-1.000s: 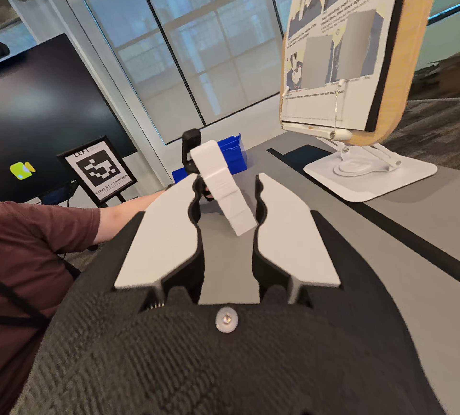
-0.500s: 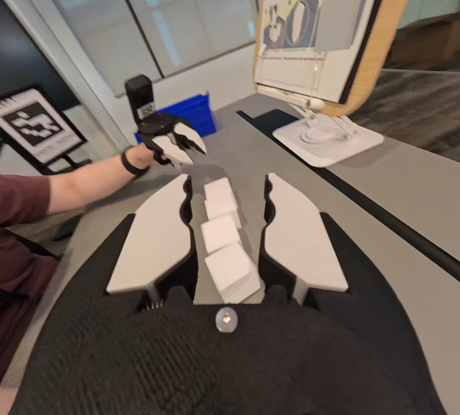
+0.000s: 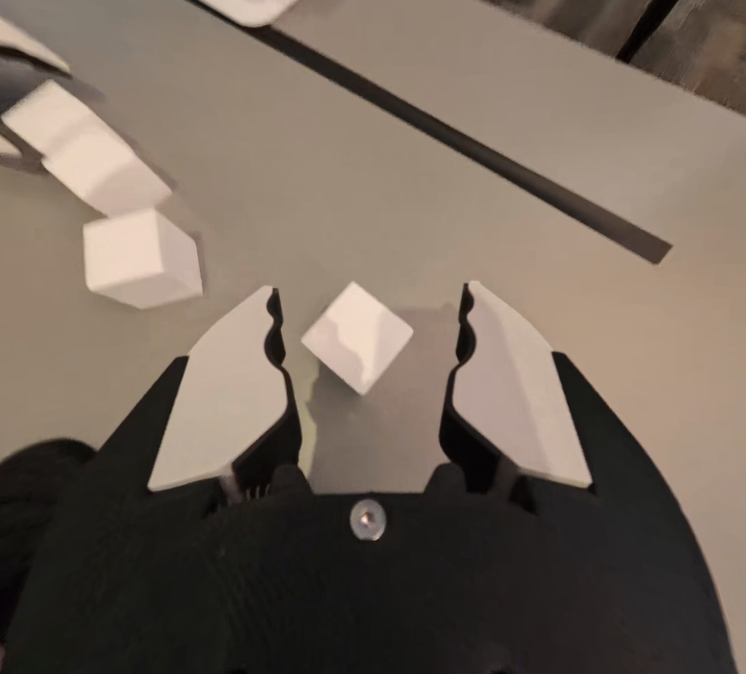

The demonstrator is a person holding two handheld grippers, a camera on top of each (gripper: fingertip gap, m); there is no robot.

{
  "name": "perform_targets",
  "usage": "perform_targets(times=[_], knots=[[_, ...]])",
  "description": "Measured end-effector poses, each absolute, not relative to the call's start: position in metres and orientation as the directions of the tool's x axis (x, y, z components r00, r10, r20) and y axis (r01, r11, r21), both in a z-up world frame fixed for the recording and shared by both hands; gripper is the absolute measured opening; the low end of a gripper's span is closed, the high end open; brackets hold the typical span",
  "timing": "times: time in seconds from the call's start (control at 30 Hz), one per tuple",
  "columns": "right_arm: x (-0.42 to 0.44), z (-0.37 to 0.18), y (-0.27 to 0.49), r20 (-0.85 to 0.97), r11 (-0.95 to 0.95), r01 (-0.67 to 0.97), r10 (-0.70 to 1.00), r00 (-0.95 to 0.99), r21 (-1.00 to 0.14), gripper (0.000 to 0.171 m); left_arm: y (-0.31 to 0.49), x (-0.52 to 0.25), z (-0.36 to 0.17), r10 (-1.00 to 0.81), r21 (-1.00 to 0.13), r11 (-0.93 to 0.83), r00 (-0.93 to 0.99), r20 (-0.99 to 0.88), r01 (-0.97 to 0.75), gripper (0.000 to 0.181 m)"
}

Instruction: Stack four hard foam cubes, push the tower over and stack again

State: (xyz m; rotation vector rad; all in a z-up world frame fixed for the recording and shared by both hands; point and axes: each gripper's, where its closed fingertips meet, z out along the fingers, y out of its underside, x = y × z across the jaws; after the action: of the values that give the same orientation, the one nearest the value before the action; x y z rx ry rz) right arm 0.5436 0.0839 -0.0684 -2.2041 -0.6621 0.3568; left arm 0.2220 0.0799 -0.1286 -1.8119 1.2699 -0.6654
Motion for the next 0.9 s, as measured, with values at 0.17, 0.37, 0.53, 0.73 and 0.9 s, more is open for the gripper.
perform_targets(times=[0.17,0.37,0.53,0.73,0.9], knots=[[0.562,-0.092,0.072,-0.05,-0.667,0.356,0.508,0.86,-0.654,0.084,0.085,0.232,-0.135,-0.935,-0.822,-0.14,0.346,-0.073,-0.552,0.077],[0.565,-0.104,0.061,-0.119,-0.806,0.285,0.398,0.91,-0.518,0.082,0.09,0.232,-0.127,-0.919,-0.845,-0.126,0.382,-0.097,-0.519,0.043],[0.548,-0.114,0.068,-0.136,-0.889,0.225,0.3,0.944,-0.399,0.082,0.091,0.225,-0.112,-0.915,-0.886,-0.166,0.403,-0.024,-0.432,0.048],[0.539,-0.119,0.074,-0.036,-0.938,0.198,0.216,0.976,-0.284,0.081,0.093,0.229,-0.12,-0.916,-0.854,-0.192,0.4,-0.02,-0.484,0.08],[0.531,-0.124,0.075,-0.001,-0.943,0.227,0.234,0.972,-0.242,0.08,0.089,0.247,-0.113,-0.846,-0.843,-0.347,0.525,0.092,-0.411,0.084]])
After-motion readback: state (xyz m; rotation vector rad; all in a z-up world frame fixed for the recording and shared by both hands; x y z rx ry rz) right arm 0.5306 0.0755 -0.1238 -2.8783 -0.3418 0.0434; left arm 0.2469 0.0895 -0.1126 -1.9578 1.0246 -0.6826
